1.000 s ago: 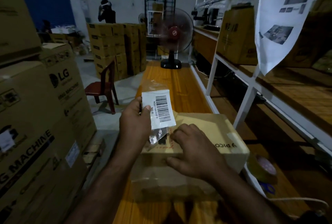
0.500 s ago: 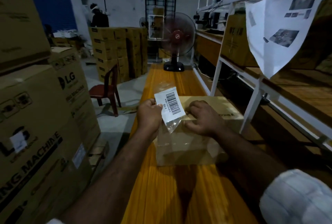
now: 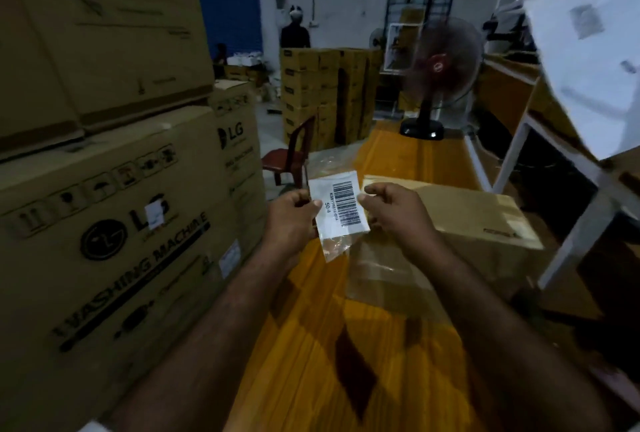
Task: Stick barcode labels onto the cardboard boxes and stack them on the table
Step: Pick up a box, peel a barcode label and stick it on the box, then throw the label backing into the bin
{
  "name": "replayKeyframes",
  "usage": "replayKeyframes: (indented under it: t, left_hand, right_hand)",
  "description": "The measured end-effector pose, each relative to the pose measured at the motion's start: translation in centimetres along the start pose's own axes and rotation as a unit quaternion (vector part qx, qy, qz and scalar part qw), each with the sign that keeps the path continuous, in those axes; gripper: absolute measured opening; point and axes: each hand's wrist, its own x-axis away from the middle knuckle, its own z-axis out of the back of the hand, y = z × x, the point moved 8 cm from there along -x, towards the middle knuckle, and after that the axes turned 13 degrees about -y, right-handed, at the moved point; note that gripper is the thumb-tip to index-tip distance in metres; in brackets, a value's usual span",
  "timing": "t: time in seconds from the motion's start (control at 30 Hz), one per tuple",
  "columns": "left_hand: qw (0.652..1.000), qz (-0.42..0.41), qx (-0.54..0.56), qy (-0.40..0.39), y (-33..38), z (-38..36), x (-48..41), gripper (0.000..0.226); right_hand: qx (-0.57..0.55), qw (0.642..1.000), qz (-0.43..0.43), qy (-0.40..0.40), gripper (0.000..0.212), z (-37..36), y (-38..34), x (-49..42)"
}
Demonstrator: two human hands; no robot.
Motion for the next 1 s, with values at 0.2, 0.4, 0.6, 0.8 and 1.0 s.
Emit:
replayKeyframes:
  t: [0.2,0.4,0.6,0.8,1.0]
  left_hand:
    - [0.993,0.016,0.013,0.117,-1.7,7.1,6.8,0.021]
    - [0.968,0.049,0.011,0.248,-5.2,15.5,17.9,0.018]
    - [0.92,0.102,0.01,0.378,-11.0,23.0,31.3,0.011]
    - [0.885,0.177,0.014,0.43,-15.4,27.0,43.0,0.017]
    - [0.851,0.249,-0.032,0.462,-18.3,30.8,50.3,0.015]
  right_hand:
    - [-0.094,0.984,-0.01,-0.151,0.012,-9.3,2.0,0.3]
    - [-0.115,0.937,-0.038,-0.327,0.004,-22.4,2.0,4.3]
    - [-0.069,0.87,-0.071,-0.483,0.022,-34.7,2.0,12.9]
    - [-0.03,0.815,-0.082,-0.573,0.02,-44.2,1.6,20.6]
    - [0.05,0.781,-0.08,-0.617,0.025,-51.9,2.6,25.9]
